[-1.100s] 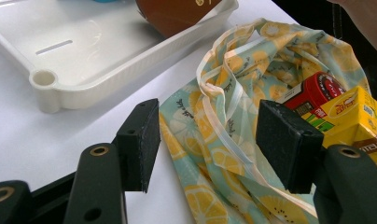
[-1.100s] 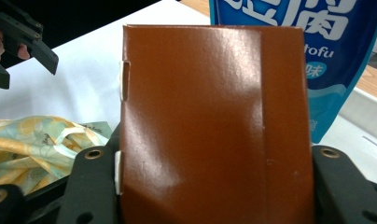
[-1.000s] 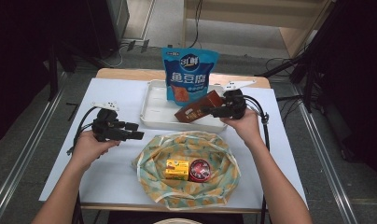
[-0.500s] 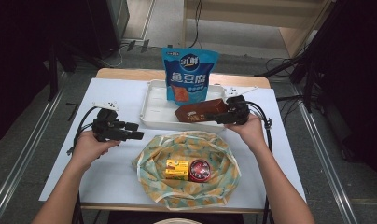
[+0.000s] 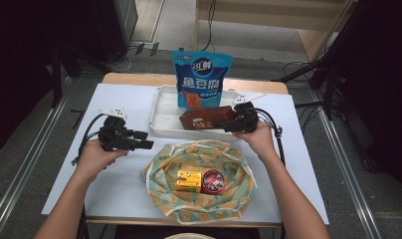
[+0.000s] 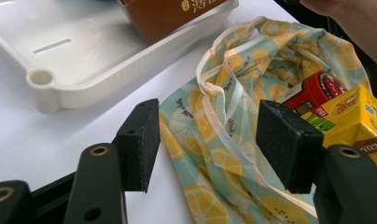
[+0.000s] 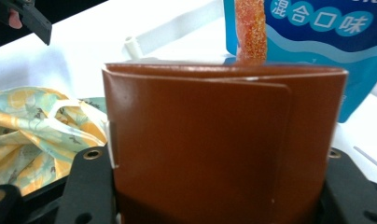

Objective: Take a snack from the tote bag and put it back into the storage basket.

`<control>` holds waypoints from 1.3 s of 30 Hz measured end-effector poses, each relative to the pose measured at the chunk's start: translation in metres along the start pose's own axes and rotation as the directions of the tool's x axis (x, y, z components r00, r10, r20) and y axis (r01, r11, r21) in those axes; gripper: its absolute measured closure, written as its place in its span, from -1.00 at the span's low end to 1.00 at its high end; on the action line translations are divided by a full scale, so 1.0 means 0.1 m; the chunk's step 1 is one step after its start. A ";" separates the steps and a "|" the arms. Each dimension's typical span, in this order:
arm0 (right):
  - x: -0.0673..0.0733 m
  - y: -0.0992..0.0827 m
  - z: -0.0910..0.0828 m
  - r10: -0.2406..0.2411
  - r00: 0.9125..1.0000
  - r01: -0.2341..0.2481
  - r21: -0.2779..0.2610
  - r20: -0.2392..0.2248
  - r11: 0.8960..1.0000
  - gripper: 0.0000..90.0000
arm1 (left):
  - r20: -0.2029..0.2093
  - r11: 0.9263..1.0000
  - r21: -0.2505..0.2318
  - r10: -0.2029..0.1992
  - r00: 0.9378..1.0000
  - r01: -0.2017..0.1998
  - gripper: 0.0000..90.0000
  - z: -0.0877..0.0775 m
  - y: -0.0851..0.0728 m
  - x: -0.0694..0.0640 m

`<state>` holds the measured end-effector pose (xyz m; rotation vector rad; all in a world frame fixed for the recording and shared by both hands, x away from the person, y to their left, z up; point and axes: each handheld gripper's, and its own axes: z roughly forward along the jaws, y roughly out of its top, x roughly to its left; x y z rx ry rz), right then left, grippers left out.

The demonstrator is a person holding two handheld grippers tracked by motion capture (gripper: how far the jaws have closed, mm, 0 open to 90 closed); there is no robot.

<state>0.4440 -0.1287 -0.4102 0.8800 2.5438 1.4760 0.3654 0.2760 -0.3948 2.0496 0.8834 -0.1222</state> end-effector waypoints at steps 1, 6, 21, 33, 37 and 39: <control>0.00 0.00 0.02 0.004 1.000 -0.004 0.001 -0.004 1.000 -0.03 | 0.000 1.000 0.000 -0.001 1.000 0.001 -0.10 0.00 0.00 0.00; 0.01 0.03 0.11 -0.002 1.000 0.002 0.005 -0.005 1.000 -0.03 | -0.001 1.000 0.001 0.000 1.000 0.000 -0.10 0.00 0.00 0.00; 0.05 0.06 0.33 -0.003 1.000 0.003 0.018 -0.018 1.000 -0.04 | 0.000 1.000 0.001 0.000 1.000 0.000 -0.10 0.00 0.00 0.00; -0.04 0.00 0.46 0.031 0.999 -0.030 0.062 -0.015 0.998 -0.10 | 0.005 1.000 0.003 -0.003 1.000 0.003 -0.10 0.01 0.00 0.00; -0.06 -0.02 0.48 0.030 1.000 -0.030 0.081 -0.003 0.996 -0.13 | 0.002 1.000 0.006 -0.003 1.000 0.002 -0.10 0.01 -0.01 0.00; -0.07 -0.02 0.49 0.029 1.000 -0.029 0.086 0.000 0.996 -0.13 | 0.003 1.000 0.005 -0.003 1.000 0.003 -0.10 0.01 -0.01 0.00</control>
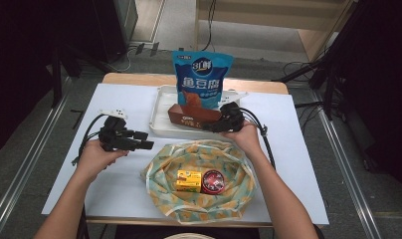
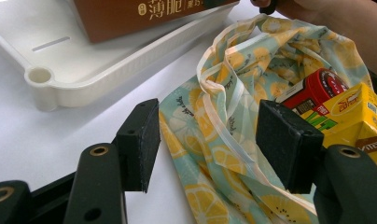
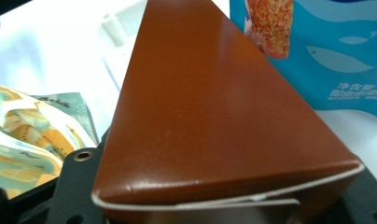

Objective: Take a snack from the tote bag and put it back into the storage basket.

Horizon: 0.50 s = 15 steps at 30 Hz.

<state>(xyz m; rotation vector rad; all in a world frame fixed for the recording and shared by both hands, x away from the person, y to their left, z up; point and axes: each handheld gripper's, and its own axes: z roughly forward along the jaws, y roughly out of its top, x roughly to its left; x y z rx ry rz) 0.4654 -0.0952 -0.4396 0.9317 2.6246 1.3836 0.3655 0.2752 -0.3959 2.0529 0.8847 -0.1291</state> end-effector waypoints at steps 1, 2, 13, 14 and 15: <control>-0.01 0.00 0.01 0.001 1.000 -0.001 0.002 0.004 1.000 -0.13 | 0.000 1.000 0.000 0.000 1.000 0.000 -0.10 0.00 0.00 0.00; -0.01 -0.01 0.01 0.001 1.000 -0.001 0.001 0.001 1.000 -0.14 | 0.002 1.000 0.001 0.000 1.000 0.000 -0.10 0.00 0.00 0.00; -0.12 -0.06 0.06 0.020 1.000 -0.020 0.011 -0.013 1.000 -0.30 | 0.000 1.000 0.004 0.002 1.000 -0.002 -0.10 0.01 0.00 0.00; -0.13 -0.07 0.07 0.016 1.000 -0.016 0.007 -0.011 1.000 -0.30 | 0.000 1.000 0.004 0.002 1.000 -0.002 -0.10 0.01 0.00 0.00; -0.14 -0.07 0.07 0.017 1.000 -0.017 0.005 -0.011 1.000 -0.30 | 0.000 1.000 0.004 0.002 1.000 -0.002 -0.10 0.01 0.00 0.00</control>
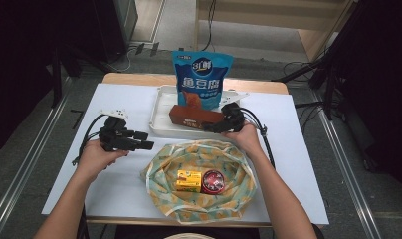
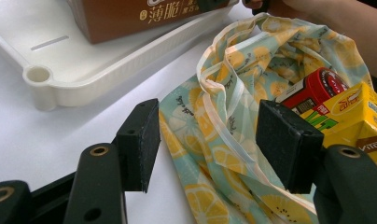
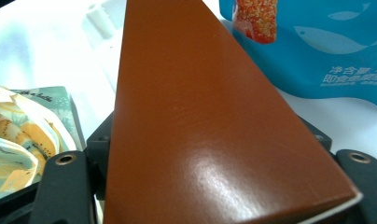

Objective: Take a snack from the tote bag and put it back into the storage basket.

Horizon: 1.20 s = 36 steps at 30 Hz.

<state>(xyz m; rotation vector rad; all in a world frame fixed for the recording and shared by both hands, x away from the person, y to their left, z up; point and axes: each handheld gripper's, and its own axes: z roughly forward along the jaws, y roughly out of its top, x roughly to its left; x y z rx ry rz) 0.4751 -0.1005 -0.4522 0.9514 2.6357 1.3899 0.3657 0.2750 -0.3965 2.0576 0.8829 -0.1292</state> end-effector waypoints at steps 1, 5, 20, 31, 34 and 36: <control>0.00 0.00 0.00 0.002 1.000 -0.002 -0.001 -0.004 1.000 -0.30 | 0.001 1.000 0.000 -0.001 1.000 0.001 -0.10 0.00 0.00 0.00; 0.00 0.00 0.00 -0.008 1.000 0.008 -0.002 0.008 1.000 -0.34 | 0.000 1.000 0.001 0.000 1.000 0.000 -0.10 0.00 0.00 0.00; -0.04 0.01 -0.07 0.012 0.999 -0.011 -0.024 0.036 1.000 -0.46 | 0.000 1.000 0.000 -0.003 1.000 0.003 -0.10 0.01 0.00 0.00; -0.03 0.04 -0.19 0.008 0.998 -0.005 -0.049 0.062 0.999 -0.42 | -0.002 1.000 0.001 0.001 1.000 -0.001 -0.10 0.00 0.00 0.00; -0.01 0.05 -0.21 0.002 0.998 0.002 -0.054 0.063 0.999 -0.39 | 0.000 1.000 -0.001 0.001 1.000 -0.001 -0.10 0.00 0.00 0.00; 0.02 0.06 -0.23 -0.001 0.998 0.004 -0.056 0.057 0.998 -0.35 | 0.001 1.000 -0.002 0.000 1.000 0.000 -0.10 0.00 0.00 0.00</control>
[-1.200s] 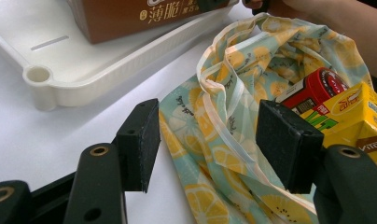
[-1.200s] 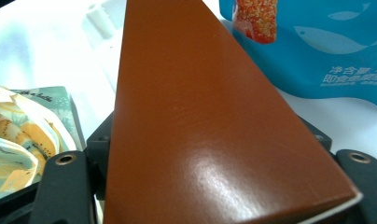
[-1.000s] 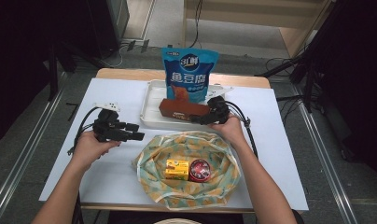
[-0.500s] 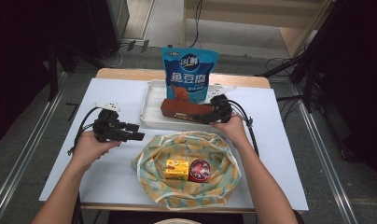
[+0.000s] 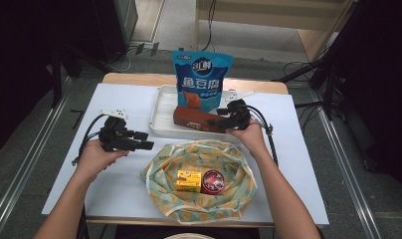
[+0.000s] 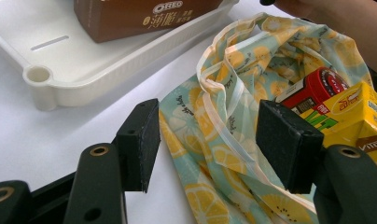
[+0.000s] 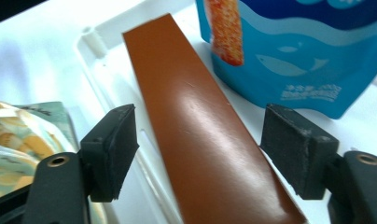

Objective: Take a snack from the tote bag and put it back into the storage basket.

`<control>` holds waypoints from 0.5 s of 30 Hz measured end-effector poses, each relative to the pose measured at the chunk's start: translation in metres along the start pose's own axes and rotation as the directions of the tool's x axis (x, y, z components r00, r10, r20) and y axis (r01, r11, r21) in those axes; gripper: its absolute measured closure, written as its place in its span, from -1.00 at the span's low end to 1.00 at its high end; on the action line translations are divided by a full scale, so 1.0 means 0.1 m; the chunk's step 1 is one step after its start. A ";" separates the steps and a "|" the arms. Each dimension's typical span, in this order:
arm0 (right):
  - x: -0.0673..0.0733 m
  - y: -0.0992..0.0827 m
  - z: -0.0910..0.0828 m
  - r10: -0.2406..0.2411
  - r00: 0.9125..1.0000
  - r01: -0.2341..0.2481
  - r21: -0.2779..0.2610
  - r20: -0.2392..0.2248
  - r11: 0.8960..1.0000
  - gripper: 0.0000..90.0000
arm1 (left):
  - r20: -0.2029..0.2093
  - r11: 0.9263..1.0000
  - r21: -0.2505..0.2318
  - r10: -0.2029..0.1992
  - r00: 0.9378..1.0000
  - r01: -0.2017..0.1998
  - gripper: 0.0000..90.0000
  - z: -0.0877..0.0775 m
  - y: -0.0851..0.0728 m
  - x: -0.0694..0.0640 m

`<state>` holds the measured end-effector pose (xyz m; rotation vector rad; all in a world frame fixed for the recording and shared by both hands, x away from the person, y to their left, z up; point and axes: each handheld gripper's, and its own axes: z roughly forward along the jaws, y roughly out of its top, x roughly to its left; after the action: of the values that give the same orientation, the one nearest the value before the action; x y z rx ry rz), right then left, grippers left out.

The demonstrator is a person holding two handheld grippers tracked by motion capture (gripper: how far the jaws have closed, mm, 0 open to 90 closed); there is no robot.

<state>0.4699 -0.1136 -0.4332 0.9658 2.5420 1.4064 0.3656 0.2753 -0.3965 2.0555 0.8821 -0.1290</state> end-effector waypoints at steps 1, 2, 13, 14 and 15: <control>0.01 0.00 -0.01 -0.004 1.000 0.004 0.000 0.001 1.000 -0.33 | 0.000 1.000 -0.002 -0.001 1.000 0.001 -0.10 0.00 0.00 0.00; 0.03 0.01 -0.02 -0.012 1.000 0.012 -0.003 0.001 1.000 -0.30 | 0.000 1.000 -0.002 0.000 1.000 0.000 -0.10 0.00 0.00 0.00; 0.23 0.06 -0.06 -0.039 0.999 0.039 -0.018 -0.012 0.999 -0.08 | -0.002 1.000 -0.002 -0.002 1.000 0.002 -0.10 -0.01 0.00 0.00; 0.24 0.06 -0.06 -0.044 0.999 0.043 -0.017 -0.014 0.999 -0.05 | -0.002 1.000 -0.003 -0.001 1.000 0.001 -0.10 -0.01 0.00 0.00; 0.27 0.06 -0.06 -0.048 0.999 0.047 -0.017 -0.017 0.999 -0.01 | -0.002 1.000 -0.003 -0.001 1.000 0.001 -0.10 -0.01 0.00 0.00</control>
<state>0.4496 -0.1005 -0.4188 0.8883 2.5434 1.4270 0.3652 0.2758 -0.3958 2.0531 0.8843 -0.1262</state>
